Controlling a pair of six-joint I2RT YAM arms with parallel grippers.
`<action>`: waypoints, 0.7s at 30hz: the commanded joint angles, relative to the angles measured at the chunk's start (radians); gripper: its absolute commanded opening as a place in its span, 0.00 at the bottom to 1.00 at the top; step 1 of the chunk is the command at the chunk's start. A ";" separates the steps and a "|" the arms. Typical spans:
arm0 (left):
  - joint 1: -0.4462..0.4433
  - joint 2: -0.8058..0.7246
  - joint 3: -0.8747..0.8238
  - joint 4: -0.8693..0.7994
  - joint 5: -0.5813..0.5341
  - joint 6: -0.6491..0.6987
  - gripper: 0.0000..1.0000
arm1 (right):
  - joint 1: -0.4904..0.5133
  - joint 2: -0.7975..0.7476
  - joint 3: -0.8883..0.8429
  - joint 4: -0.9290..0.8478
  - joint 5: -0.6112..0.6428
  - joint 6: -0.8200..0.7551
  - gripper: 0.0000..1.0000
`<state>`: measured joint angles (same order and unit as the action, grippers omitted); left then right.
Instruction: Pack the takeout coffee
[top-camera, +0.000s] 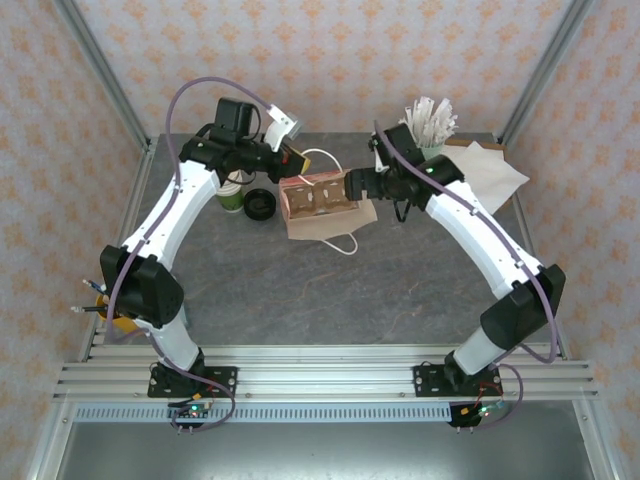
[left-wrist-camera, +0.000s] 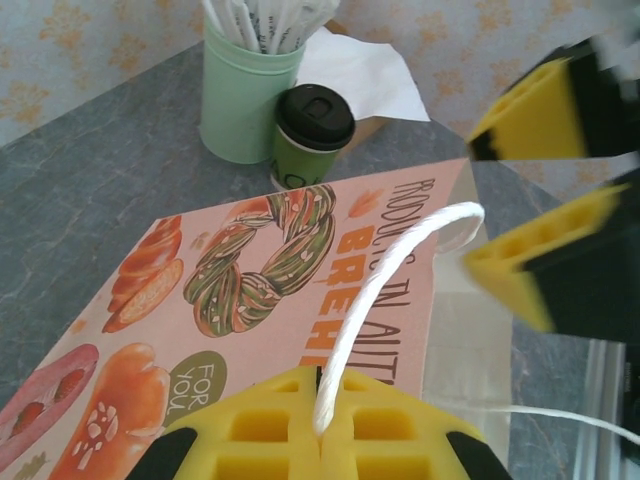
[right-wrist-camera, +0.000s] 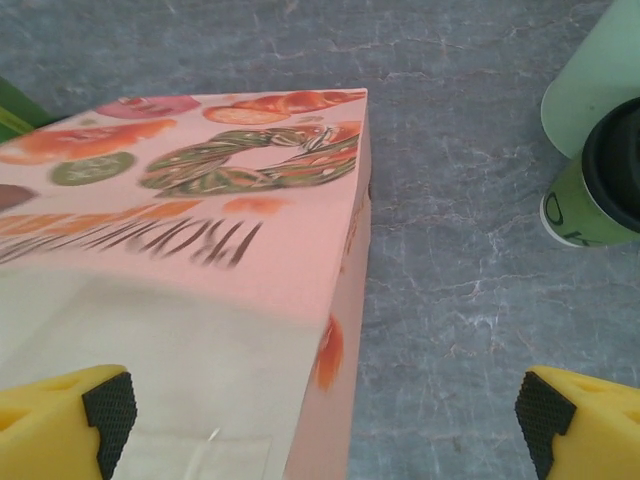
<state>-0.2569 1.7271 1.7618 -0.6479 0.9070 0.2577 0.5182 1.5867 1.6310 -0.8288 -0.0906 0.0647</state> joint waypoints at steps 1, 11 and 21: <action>-0.006 -0.051 -0.022 -0.017 0.055 -0.005 0.00 | 0.000 0.028 -0.073 0.251 0.079 -0.068 0.94; -0.006 -0.051 0.070 -0.049 0.105 -0.109 0.00 | 0.064 -0.044 -0.084 0.056 0.092 -0.052 0.24; -0.010 -0.002 0.192 -0.207 0.099 -0.083 0.00 | 0.084 -0.036 0.050 -0.219 0.052 -0.059 0.02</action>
<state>-0.2623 1.7069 1.8988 -0.7822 0.9852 0.1734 0.6014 1.5661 1.6249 -0.9302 -0.0326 0.0277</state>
